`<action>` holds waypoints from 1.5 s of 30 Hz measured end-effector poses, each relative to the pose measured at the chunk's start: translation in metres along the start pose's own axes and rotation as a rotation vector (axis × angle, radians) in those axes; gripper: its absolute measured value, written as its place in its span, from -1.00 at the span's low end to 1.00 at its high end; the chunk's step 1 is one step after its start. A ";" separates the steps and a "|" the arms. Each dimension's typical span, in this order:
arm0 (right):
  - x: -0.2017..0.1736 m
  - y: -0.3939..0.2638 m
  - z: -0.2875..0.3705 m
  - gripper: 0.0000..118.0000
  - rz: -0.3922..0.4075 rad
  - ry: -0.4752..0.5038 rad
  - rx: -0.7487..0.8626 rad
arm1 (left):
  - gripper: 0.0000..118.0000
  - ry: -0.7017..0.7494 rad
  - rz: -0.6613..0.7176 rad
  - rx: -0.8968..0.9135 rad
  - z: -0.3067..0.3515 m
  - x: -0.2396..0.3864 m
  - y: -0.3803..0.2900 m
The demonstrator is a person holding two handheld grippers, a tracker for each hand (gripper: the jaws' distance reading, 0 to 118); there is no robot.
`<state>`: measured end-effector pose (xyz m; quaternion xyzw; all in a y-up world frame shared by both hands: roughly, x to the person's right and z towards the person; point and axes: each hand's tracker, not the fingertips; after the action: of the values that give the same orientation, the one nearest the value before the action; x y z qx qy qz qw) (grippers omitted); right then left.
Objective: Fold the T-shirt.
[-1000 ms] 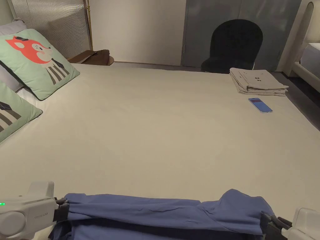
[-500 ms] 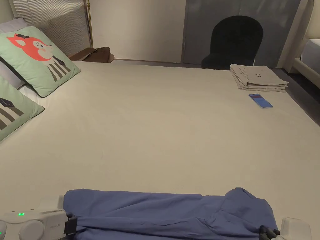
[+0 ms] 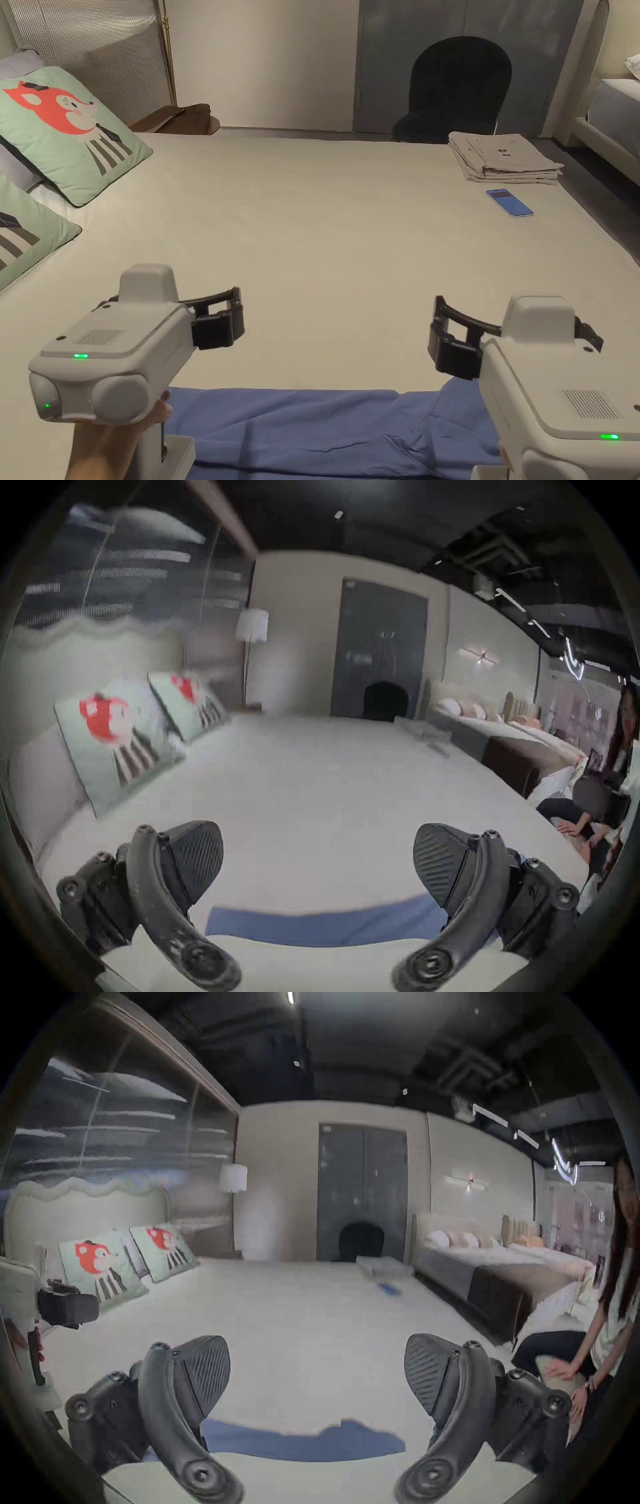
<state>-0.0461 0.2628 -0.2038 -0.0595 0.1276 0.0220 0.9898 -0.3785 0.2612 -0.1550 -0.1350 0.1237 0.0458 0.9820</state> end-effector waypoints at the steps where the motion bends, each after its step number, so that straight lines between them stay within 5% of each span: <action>1: -0.004 0.004 0.001 0.76 0.014 -0.007 0.027 | 0.86 0.010 -0.024 0.033 0.003 0.007 0.004; 5: -0.014 0.016 0.003 0.54 0.039 -0.042 0.080 | 0.77 0.013 -0.075 0.148 0.007 0.014 0.008; 7: -0.017 0.019 0.003 -0.05 0.048 -0.058 0.109 | 0.25 0.023 -0.081 0.171 0.009 0.017 0.008; 9: -0.018 0.021 0.002 -0.67 0.056 -0.061 0.117 | -0.69 0.030 -0.087 0.187 0.008 0.016 0.007; 10: -0.017 0.022 0.002 -0.91 0.057 -0.058 0.120 | -0.94 0.031 -0.085 0.187 0.007 0.016 0.007; 11: -0.017 0.022 0.001 -1.00 0.058 -0.052 0.123 | -1.00 0.028 -0.083 0.186 0.005 0.013 0.007; 20: -0.023 0.022 -0.008 -1.00 0.075 -0.031 0.128 | -1.00 -0.058 0.033 0.128 -0.004 -0.017 0.009; 28: -0.035 0.018 -0.020 -1.00 0.088 0.010 0.101 | -1.00 -0.352 0.634 -0.349 -0.039 -0.144 -0.027; 37: -0.044 0.009 -0.032 -1.00 0.081 0.023 0.056 | -0.99 -0.331 0.692 -0.626 -0.043 -0.223 -0.098; 38: -0.045 0.008 -0.033 -1.00 0.082 0.021 0.051 | -0.93 -0.327 0.697 -0.644 -0.042 -0.224 -0.103; 42: -0.043 0.003 -0.035 -1.00 0.087 0.024 0.025 | 0.66 -0.259 0.670 -0.714 -0.048 -0.229 -0.123; 45: -0.038 -0.001 -0.036 -1.00 0.071 0.037 0.005 | 0.76 -0.250 0.665 -0.728 -0.051 -0.225 -0.132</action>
<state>-0.0919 0.2560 -0.2286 -0.0530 0.1479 0.0558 0.9860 -0.5907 0.1075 -0.1118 -0.4152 0.0176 0.4119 0.8109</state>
